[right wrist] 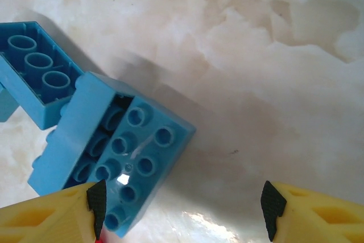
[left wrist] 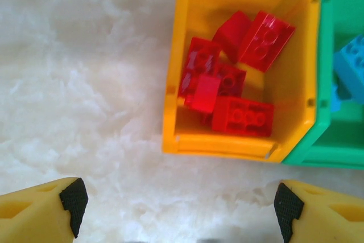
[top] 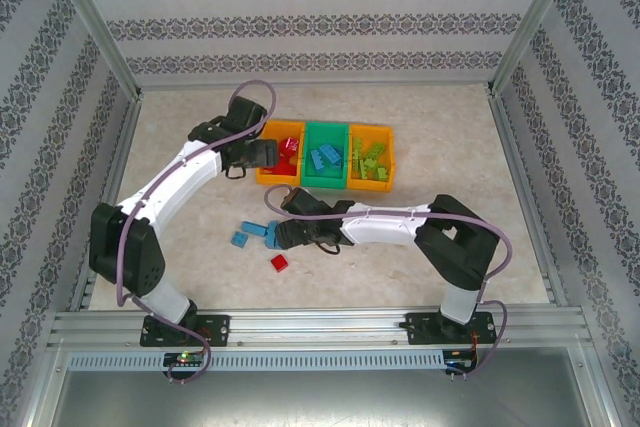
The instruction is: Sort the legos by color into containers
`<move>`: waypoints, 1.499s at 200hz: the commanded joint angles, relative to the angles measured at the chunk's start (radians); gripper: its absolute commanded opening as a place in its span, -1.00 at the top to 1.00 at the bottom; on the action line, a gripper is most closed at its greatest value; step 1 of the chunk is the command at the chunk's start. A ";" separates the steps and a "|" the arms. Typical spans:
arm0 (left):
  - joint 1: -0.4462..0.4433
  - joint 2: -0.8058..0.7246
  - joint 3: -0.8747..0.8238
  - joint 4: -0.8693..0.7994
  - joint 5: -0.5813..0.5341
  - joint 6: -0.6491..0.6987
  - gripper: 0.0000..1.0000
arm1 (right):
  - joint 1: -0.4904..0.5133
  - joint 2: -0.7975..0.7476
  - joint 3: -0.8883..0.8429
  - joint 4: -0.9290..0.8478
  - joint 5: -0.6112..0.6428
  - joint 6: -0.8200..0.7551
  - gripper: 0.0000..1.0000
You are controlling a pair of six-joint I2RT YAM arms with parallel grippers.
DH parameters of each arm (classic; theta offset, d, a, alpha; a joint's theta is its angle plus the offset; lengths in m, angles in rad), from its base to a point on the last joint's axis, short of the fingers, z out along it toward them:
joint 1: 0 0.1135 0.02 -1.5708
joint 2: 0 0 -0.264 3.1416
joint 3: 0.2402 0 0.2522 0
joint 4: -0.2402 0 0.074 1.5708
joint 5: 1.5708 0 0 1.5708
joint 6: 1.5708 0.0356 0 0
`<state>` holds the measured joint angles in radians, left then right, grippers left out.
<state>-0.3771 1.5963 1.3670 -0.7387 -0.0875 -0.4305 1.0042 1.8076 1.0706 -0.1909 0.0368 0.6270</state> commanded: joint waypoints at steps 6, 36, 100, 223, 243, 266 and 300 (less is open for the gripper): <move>0.018 -0.053 -0.082 0.015 -0.028 -0.032 -0.76 | 0.014 0.042 0.058 -0.051 -0.001 0.013 -0.43; 0.020 -0.109 -0.135 0.012 -0.020 -0.050 -0.76 | 0.003 0.062 0.065 -0.128 0.036 0.014 -0.29; 0.019 -0.169 -0.186 0.018 -0.014 -0.064 -0.76 | -0.082 -0.051 -0.050 -0.219 0.098 -0.025 -0.13; 0.019 -0.216 -0.288 0.042 0.015 -0.065 -0.76 | -0.107 -0.234 -0.132 -0.216 0.084 0.028 -0.42; 0.019 -0.223 -0.291 0.036 0.009 -0.059 -0.77 | -0.095 -0.173 -0.108 -0.214 0.083 0.032 -0.46; 0.019 -0.239 -0.306 0.041 0.011 -0.058 -0.77 | -0.092 -0.098 -0.078 -0.216 0.074 0.030 -0.45; 0.020 -0.260 -0.327 0.036 -0.001 -0.043 -0.78 | -0.090 -0.033 -0.061 -0.251 0.075 0.025 -0.25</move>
<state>-0.3710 1.3666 1.0595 -0.7078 -0.0795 -0.4820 0.9062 1.7451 0.9855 -0.4080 0.1123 0.6472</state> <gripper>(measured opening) 0.890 0.671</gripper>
